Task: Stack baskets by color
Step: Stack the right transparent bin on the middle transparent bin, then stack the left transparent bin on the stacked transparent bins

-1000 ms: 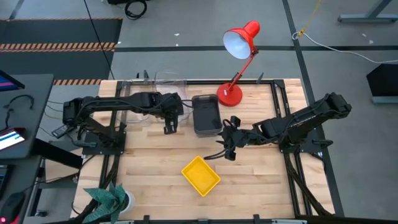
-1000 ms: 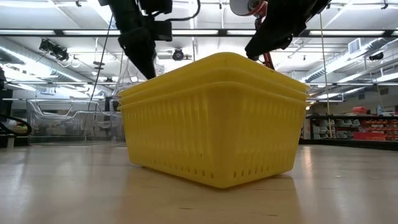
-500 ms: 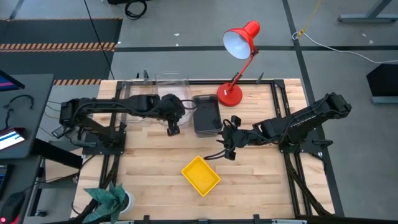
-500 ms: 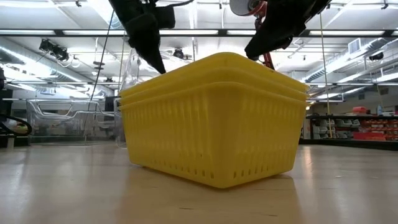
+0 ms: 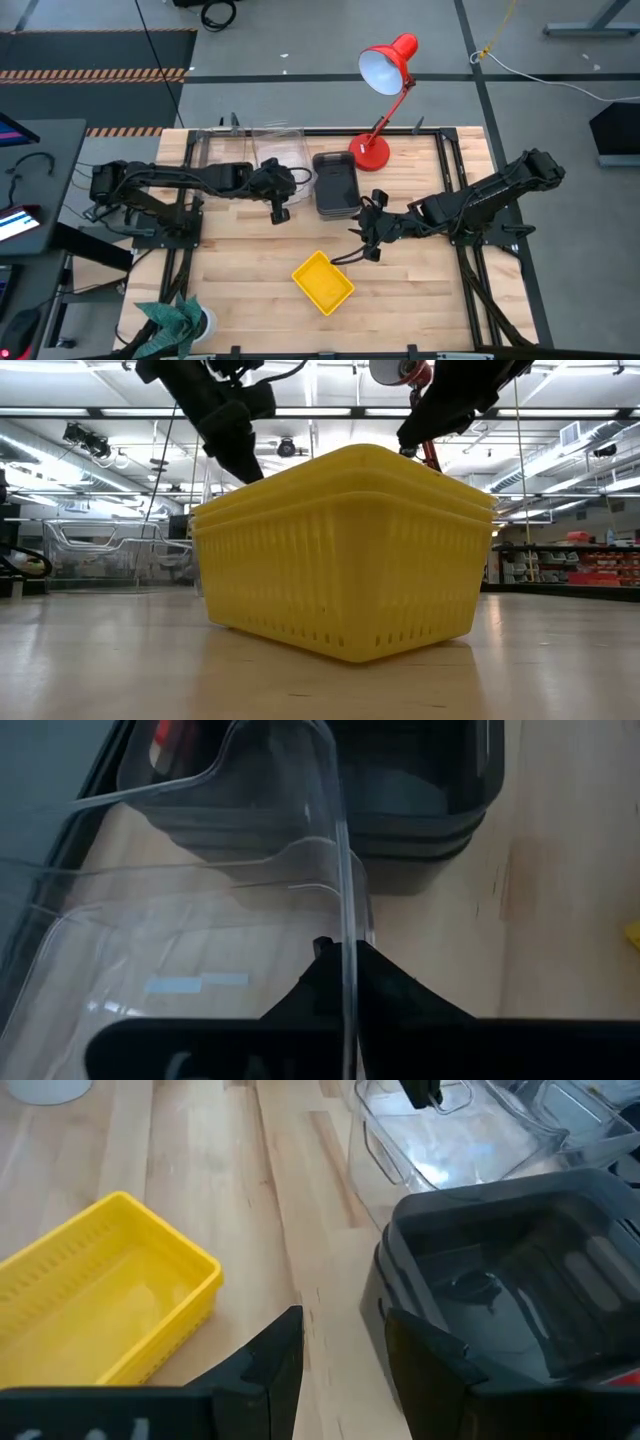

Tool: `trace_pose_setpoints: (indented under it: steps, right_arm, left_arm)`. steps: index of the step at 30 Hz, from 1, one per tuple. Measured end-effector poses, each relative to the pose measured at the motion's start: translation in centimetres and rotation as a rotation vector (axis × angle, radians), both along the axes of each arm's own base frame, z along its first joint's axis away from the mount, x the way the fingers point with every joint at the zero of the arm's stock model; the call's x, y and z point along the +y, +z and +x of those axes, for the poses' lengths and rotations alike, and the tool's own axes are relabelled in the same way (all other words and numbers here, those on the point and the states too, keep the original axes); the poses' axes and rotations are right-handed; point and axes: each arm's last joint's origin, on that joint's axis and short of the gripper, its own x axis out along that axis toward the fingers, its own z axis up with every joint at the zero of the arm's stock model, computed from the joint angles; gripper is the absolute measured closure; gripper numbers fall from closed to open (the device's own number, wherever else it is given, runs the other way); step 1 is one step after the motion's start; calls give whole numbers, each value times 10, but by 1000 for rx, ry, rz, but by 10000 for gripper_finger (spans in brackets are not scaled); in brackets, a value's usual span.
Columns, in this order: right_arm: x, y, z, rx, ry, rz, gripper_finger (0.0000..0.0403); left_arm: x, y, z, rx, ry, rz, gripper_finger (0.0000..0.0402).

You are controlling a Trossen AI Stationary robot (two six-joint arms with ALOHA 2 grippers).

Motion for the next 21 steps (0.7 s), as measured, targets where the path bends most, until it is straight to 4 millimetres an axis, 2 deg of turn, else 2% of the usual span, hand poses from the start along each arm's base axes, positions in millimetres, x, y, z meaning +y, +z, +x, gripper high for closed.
trace_pose_setpoints:
  steps: [7,11,14,18,21]
  right_arm:
    - [0,0,0,-5,-8,0,255]
    - [0,0,1,-9,-8,1,255]
    - [0,1,1,-11,-8,2,255]
    - [0,0,1,-10,-8,2,255]
    - [0,1,1,-14,-12,3,255]
  left_arm:
    - [-1,-7,-2,-9,-16,-29,383]
    - [-3,-6,-5,3,-18,-33,339]
    - [-4,5,-12,-27,-28,-24,300]
    - [-5,23,-29,-61,-30,-16,260]
    - [-4,31,-51,-5,7,-15,247]
